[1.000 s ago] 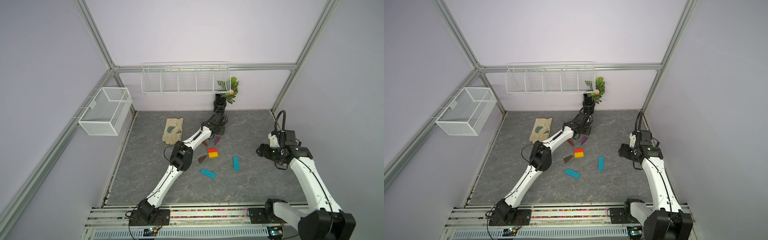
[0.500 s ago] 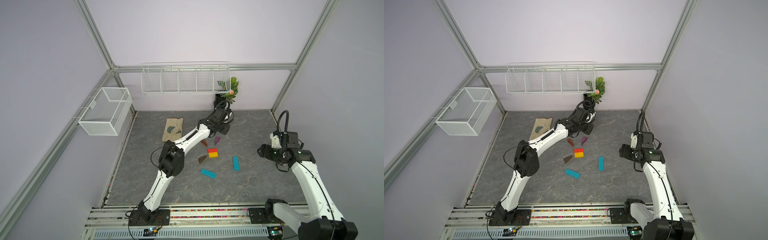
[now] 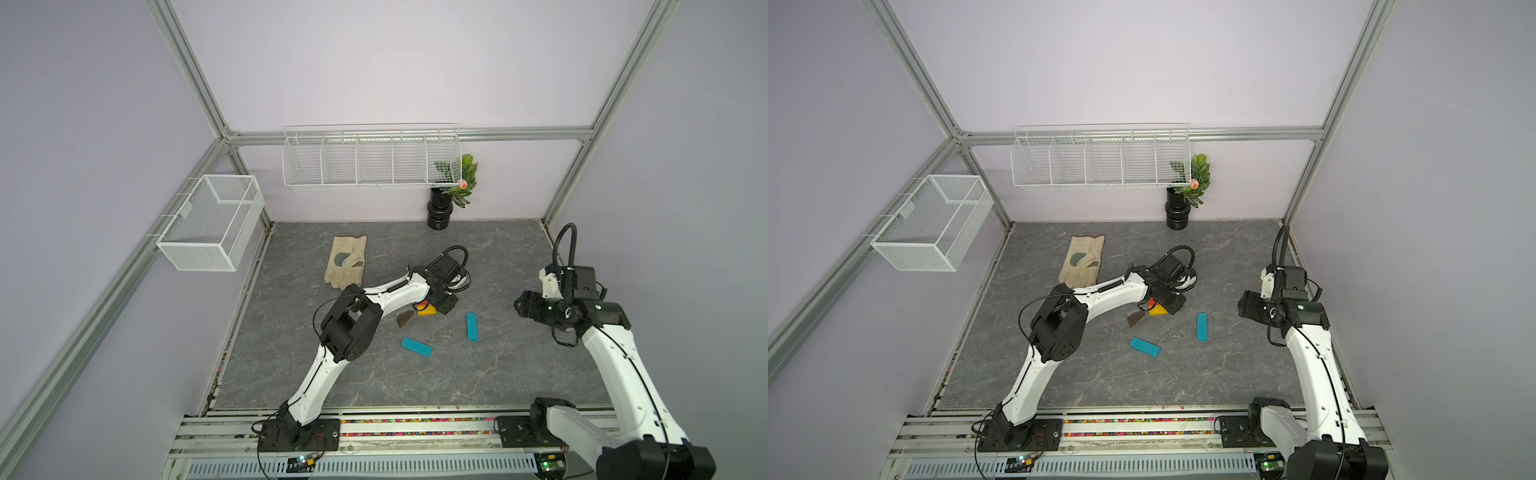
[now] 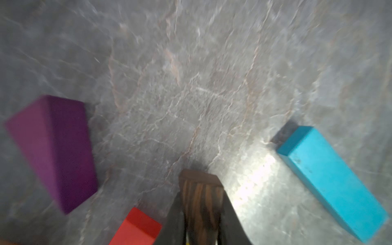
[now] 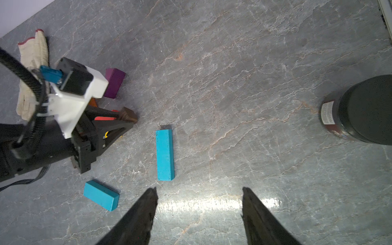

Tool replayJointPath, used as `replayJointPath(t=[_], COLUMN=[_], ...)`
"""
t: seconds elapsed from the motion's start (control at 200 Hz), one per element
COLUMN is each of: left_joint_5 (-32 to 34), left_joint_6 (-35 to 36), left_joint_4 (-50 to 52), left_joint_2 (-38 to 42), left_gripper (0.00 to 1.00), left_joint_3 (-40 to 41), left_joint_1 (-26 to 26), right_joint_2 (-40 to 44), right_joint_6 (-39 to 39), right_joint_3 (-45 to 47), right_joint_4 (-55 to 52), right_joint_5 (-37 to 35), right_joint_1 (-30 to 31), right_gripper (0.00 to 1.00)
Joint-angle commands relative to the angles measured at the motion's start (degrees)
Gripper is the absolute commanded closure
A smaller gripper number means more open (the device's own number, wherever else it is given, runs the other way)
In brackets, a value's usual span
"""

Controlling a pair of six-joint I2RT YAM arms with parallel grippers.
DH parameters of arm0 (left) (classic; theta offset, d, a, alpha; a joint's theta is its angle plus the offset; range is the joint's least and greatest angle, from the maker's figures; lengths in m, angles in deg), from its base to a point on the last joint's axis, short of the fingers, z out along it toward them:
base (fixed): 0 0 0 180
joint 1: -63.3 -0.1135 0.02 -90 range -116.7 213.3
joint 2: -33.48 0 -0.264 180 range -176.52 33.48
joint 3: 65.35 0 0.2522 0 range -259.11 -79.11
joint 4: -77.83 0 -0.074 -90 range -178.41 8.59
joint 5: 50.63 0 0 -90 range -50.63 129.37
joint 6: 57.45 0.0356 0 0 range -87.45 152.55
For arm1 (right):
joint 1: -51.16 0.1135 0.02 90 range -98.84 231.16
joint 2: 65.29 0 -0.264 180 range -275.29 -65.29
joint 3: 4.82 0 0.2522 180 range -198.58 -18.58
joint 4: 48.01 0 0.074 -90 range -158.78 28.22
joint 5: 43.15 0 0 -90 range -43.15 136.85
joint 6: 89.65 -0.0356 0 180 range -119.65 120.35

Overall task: Assemble a small pinwheel with building blocks
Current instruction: Assemble the building block at the center of the board.

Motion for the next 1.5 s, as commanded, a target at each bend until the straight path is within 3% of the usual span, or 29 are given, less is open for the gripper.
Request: replayJointPath(t=[0.0, 0.265, 0.66, 0.87, 1.095, 1.319, 1.499], left_joint_5=[-1.6, -2.2, -1.7, 2.0, 14.1, 23.9, 25.6], left_joint_6=[1.1, 0.9, -0.4, -3.6, -13.4, -23.0, -33.1], left_joint_4=[-2.6, -4.3, -6.9, -11.2, -9.4, -7.3, -6.3], left_joint_2=[-0.7, -2.0, 3.2, 14.6, 28.3, 43.7, 57.5], left_gripper=[0.84, 0.79, 0.39, 0.33, 0.25, 0.13, 0.07], left_joint_3=[0.3, 0.4, 4.1, 8.4, 14.8, 29.7, 42.9], left_joint_1=[1.0, 1.8, 1.8, 1.8, 1.1, -1.5, -9.0], right_joint_2=[1.3, 1.4, 0.6, 0.3, -6.4, -20.2, -27.9], right_joint_6=[0.7, 0.9, 3.3, 10.3, 22.9, 40.2, 49.4], right_joint_3=[1.1, 1.2, 0.6, -1.7, -4.1, -7.8, -10.7], right_joint_4=[0.6, 0.5, 1.2, 1.4, 2.6, 5.5, 8.2], right_joint_5=[0.3, 0.2, 1.2, 0.8, -6.5, -8.3, -5.8], right_joint_1=[-0.4, -0.4, 0.5, 5.3, 20.5, 29.3, 30.4], right_gripper=[0.33, 0.33, 0.31, 0.24, 0.20, 0.18, 0.18])
